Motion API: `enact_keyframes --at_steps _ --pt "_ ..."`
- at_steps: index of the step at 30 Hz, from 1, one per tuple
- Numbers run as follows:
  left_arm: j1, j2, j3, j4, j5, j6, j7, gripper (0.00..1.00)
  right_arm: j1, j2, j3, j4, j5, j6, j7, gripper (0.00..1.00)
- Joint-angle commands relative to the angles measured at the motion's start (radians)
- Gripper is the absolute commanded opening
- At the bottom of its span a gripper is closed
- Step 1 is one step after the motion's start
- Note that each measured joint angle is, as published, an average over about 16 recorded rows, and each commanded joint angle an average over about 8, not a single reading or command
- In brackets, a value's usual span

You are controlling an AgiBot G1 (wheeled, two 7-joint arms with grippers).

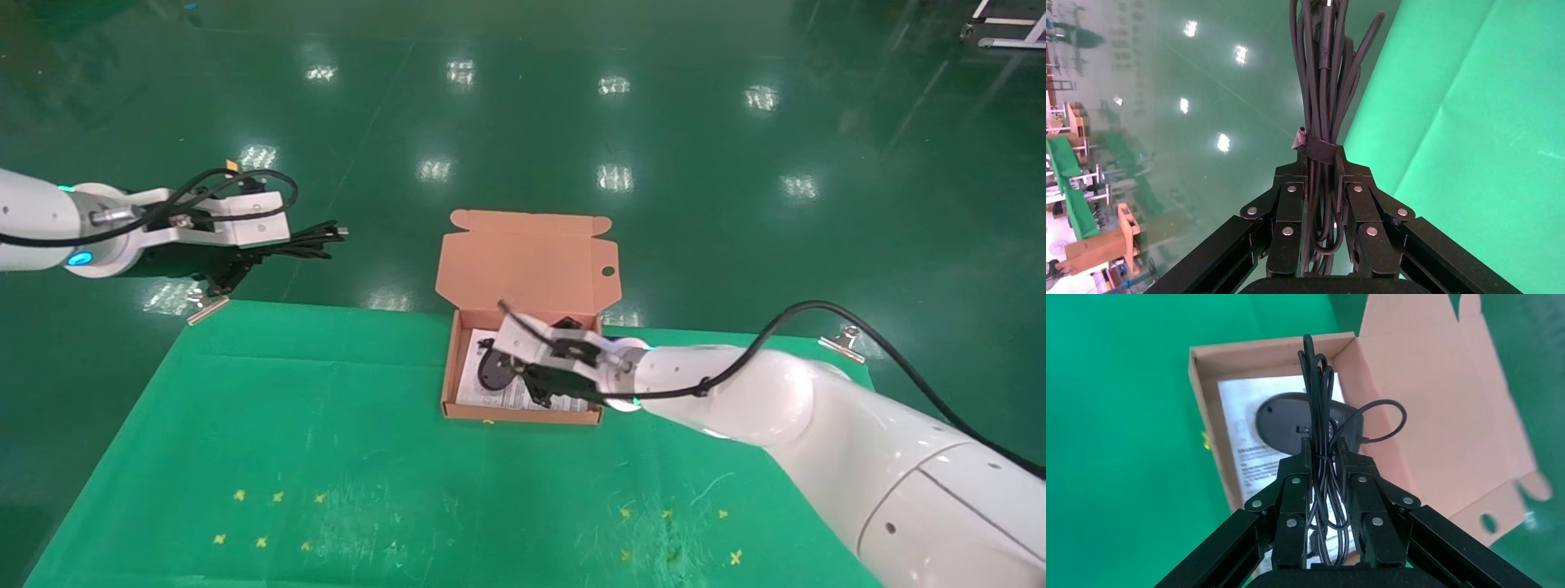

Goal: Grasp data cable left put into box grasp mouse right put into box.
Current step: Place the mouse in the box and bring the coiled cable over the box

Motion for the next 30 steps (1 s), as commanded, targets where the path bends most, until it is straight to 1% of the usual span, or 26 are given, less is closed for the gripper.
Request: enact_keyframes --at_steps 1,7,8,23,30 --pt "0.000 0.000 0.000 0.000 0.000 0.000 0.000 0.00 0.003 0.000 -0.029 0.015 -0.021 0.020 -0.029 0.19" --pt "0.000 0.000 0.000 -0.001 0.000 0.000 0.000 0.00 0.007 0.000 -0.089 0.033 -0.063 0.055 -0.081 0.94" --pt "0.001 0.000 0.000 -0.001 0.000 0.001 0.000 0.00 0.008 0.000 -0.093 0.034 -0.065 0.057 -0.084 1.00" --pt "0.000 0.000 0.000 -0.001 0.000 0.001 0.000 0.00 0.007 0.009 -0.075 0.040 -0.054 0.049 -0.069 1.00" --pt "0.001 0.000 -0.001 -0.001 -0.002 0.001 0.000 0.00 0.022 0.024 -0.067 0.061 -0.035 0.053 -0.038 1.00"
